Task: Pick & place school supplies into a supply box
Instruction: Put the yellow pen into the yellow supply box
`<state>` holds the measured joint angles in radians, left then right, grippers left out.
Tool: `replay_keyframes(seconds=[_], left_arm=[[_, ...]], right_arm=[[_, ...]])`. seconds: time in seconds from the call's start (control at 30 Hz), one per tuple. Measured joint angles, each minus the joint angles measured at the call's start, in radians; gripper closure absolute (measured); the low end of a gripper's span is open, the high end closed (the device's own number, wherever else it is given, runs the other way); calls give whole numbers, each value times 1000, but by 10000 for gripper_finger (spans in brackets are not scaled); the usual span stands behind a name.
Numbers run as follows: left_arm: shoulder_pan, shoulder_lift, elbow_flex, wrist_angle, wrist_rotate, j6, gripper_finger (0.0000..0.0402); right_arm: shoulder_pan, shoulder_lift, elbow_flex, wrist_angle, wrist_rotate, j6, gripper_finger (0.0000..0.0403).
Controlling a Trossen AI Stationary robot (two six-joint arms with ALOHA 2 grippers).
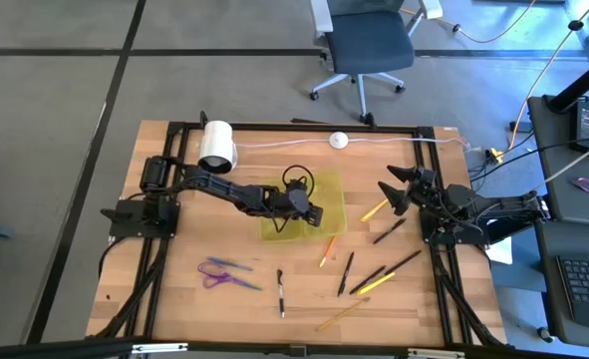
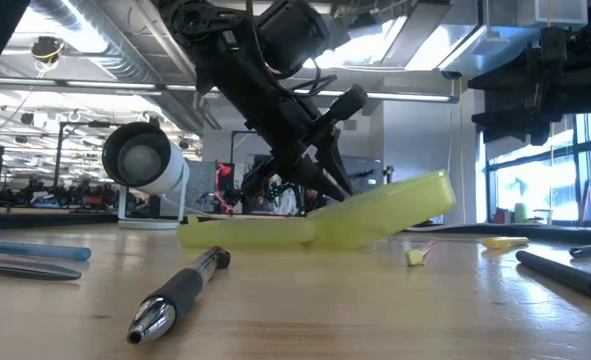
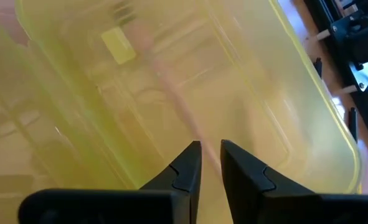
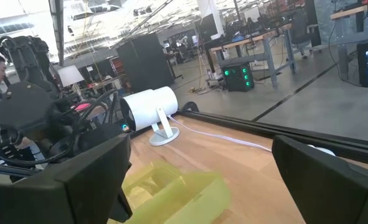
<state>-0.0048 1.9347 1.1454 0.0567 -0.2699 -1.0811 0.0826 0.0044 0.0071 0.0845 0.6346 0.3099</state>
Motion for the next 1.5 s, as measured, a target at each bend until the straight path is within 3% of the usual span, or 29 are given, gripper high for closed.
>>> replay_keyframes(seconds=[0.2, 0.37, 0.47, 0.53, 0.6, 0.67, 0.87, 1.1, 1.3, 1.5], left_arm=[[0, -4, 0, -2, 2, 35, 327], [9, -73, 0, -4, 3, 152, 300], [15, -139, 0, -26, 24, 275, 280], [20, -194, 0, -69, 62, 361, 272], [21, -239, 1, -122, 92, 428, 268], [20, -286, -1, -210, 114, 475, 268], [4, -379, 0, -291, 142, 560, 271], [-15, -417, 0, -305, 142, 641, 272], [-15, -417, 0, -374, 146, 655, 272], [-18, -422, -4, -558, 158, 629, 272]], right_arm=[[0, 0, 0, 2, -28, 23, 10], [0, 0, 0, 39, -73, 0, 10], [0, 0, 1, 114, -166, -117, 10], [0, 1, 30, 107, -291, -232, 10], [0, 15, 90, 35, -388, -289, 10], [0, 48, 167, -110, -383, -240, 10], [-1, 274, 439, -603, -342, -33, 10], [-10, 613, 662, -908, -345, 157, 10], [-14, 808, 724, -925, -348, -60, 10], [-14, 948, 724, -890, -348, -111, 10]])
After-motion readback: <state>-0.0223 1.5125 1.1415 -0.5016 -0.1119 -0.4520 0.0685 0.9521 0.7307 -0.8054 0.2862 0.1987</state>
